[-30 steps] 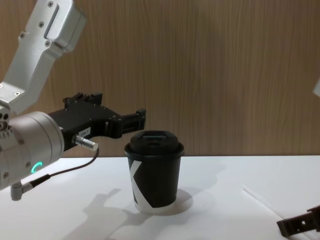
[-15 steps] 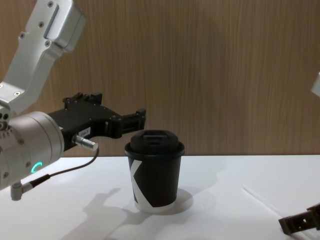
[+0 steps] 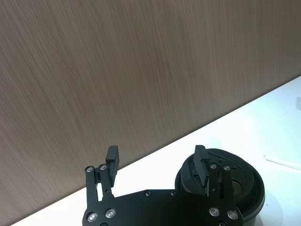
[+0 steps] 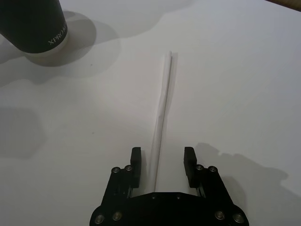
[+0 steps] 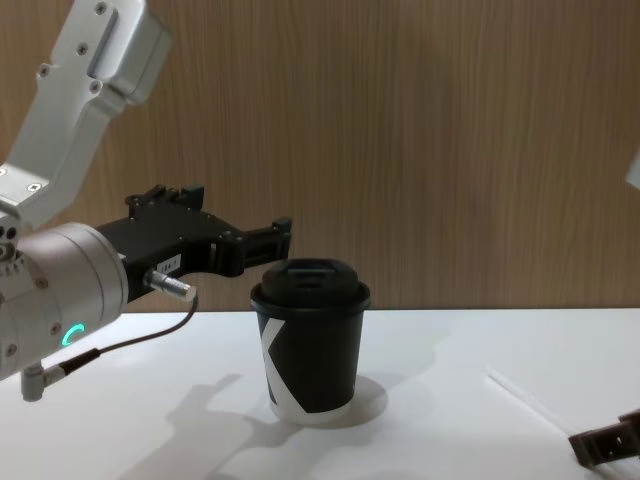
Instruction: Pick up the straw with one hand, pass it to the other hand, and insert it into the cup.
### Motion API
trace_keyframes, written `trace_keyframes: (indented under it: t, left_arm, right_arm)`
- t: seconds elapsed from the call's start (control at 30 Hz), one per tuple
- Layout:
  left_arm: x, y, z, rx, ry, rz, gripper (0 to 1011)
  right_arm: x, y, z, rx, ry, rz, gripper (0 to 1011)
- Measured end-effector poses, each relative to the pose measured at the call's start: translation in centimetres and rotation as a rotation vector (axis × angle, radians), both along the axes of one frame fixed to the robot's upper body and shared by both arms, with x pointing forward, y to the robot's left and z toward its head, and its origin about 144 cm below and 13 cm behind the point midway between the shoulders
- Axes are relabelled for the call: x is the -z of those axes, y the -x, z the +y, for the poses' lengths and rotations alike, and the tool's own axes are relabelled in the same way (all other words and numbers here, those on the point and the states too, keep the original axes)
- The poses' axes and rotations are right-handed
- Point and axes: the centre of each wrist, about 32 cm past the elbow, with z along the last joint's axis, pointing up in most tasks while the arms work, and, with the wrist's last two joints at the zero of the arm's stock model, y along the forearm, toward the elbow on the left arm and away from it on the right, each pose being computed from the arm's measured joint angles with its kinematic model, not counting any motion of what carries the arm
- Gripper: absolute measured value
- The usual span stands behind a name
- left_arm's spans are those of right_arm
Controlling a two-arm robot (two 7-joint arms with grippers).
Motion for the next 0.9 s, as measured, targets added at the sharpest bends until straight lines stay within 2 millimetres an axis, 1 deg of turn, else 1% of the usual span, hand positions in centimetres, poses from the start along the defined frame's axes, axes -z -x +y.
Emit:
trace_keyframes:
  t: [0.07, 0.13, 0.17, 0.23, 0.27, 0.3, 0.33, 0.4, 0.47, 0.5, 0.53, 0.6, 0.7, 0.9]
  left_arm:
    - [0.00, 0.00, 0.00, 0.000, 0.000, 0.000, 1000]
    - [0.00, 0.00, 0.00, 0.000, 0.000, 0.000, 1000]
    - [0.00, 0.00, 0.00, 0.000, 0.000, 0.000, 1000]
    - [0.00, 0.00, 0.00, 0.000, 0.000, 0.000, 1000]
    - [0.00, 0.00, 0.00, 0.000, 0.000, 0.000, 1000]
    - [0.00, 0.00, 0.00, 0.000, 0.000, 0.000, 1000]
    - [0.00, 0.00, 0.00, 0.000, 0.000, 0.000, 1000]
    - [0.00, 0.00, 0.00, 0.000, 0.000, 0.000, 1000]
    - [0.00, 0.00, 0.00, 0.000, 0.000, 0.000, 1000]
    - [0.00, 0.00, 0.00, 0.000, 0.000, 0.000, 1000]
    - [0.00, 0.00, 0.00, 0.000, 0.000, 0.000, 1000]
    - [0.00, 0.00, 0.00, 0.000, 0.000, 0.000, 1000]
    - [0.00, 0.00, 0.00, 0.000, 0.000, 0.000, 1000]
    - [0.00, 0.00, 0.00, 0.000, 0.000, 0.000, 1000]
  right_arm:
    - [-0.03, 0.05, -0.01, 0.000, 0.001, 0.000, 554]
    - [-0.09, 0.15, -0.04, 0.000, 0.003, 0.001, 472]
    - [-0.09, 0.15, -0.04, 0.000, 0.003, 0.001, 472]
    - [-0.14, 0.25, -0.07, 0.000, 0.005, 0.001, 366]
    - [-0.14, 0.25, -0.07, 0.000, 0.005, 0.001, 366]
    - [-0.16, 0.29, -0.08, 0.000, 0.006, 0.002, 336]
    - [-0.18, 0.31, -0.09, 0.000, 0.006, 0.003, 285]
    - [-0.20, 0.36, -0.10, 0.000, 0.006, 0.003, 226]
    - [-0.23, 0.39, -0.10, -0.002, 0.005, 0.003, 194]
    - [-0.24, 0.42, -0.10, -0.003, 0.004, 0.003, 129]
    - [-0.24, 0.43, -0.09, -0.004, 0.004, 0.003, 114]
    - [-0.26, 0.45, -0.09, -0.005, 0.003, 0.003, 52]
    - [-0.28, 0.46, -0.07, -0.008, 0.001, 0.005, 21]
    - [-0.26, 0.45, -0.01, -0.014, -0.003, 0.008, 0]
